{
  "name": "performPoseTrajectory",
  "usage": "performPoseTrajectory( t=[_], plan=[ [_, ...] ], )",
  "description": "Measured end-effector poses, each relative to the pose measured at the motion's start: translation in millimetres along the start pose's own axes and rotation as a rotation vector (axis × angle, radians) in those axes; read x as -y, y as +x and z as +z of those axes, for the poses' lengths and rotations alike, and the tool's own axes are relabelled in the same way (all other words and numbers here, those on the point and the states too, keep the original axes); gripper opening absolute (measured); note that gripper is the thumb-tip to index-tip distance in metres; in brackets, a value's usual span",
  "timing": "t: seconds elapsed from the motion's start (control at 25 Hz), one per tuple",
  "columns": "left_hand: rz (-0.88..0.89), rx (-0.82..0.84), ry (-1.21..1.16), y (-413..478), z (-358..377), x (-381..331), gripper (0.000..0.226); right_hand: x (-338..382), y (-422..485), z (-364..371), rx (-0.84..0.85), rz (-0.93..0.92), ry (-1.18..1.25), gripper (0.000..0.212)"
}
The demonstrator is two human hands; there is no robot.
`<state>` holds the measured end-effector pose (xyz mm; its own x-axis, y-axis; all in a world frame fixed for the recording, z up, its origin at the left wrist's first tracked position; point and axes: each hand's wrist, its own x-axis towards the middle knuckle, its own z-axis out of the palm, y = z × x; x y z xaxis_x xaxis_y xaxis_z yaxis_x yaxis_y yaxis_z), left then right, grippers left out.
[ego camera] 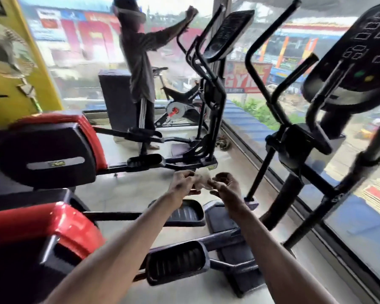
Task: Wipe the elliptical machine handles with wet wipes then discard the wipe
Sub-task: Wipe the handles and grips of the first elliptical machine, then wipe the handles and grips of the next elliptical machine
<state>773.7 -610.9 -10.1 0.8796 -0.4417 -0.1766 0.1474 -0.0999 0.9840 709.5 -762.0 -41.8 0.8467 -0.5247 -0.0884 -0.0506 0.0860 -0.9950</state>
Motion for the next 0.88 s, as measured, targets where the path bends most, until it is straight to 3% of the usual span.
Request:
performPoseTrajectory(
  t=[0.2, 0.32, 0.4, 0.52, 0.6, 0.68, 0.88],
  plan=[
    [-0.085, -0.328, -0.05, -71.9, -169.5, 20.2, 0.022, -17.0, -48.1, 166.8, 0.395, -0.071, -0.144, 0.016],
    [-0.146, -0.457, -0.124, -138.2, -277.0, 25.2, 0.018, -35.0, -105.4, 284.7, 0.641, -0.138, -0.241, 0.028],
    [-0.155, -0.563, -0.206, -182.5, -347.5, 32.1, 0.012, -44.6, -146.2, 365.5, 0.74, -0.246, -0.317, 0.032],
    [-0.165, -0.696, -0.25, -235.0, -433.3, 43.7, 0.003, -54.5, -187.8, 466.2, 0.793, -0.351, -0.32, 0.021],
    [-0.145, -0.773, -0.264, -270.6, -494.8, 53.8, 0.017, -62.4, -215.7, 534.5, 0.833, -0.389, -0.322, 0.013],
    [-0.13, -0.829, -0.239, -301.4, -553.2, 61.9, 0.025, -69.0, -240.5, 597.1, 0.938, -0.342, -0.283, 0.005],
    [-0.133, -0.908, -0.236, -334.5, -682.7, 88.3, 0.033, -74.4, -281.3, 738.6, 1.094, -0.032, -0.103, 0.008]
  ],
)
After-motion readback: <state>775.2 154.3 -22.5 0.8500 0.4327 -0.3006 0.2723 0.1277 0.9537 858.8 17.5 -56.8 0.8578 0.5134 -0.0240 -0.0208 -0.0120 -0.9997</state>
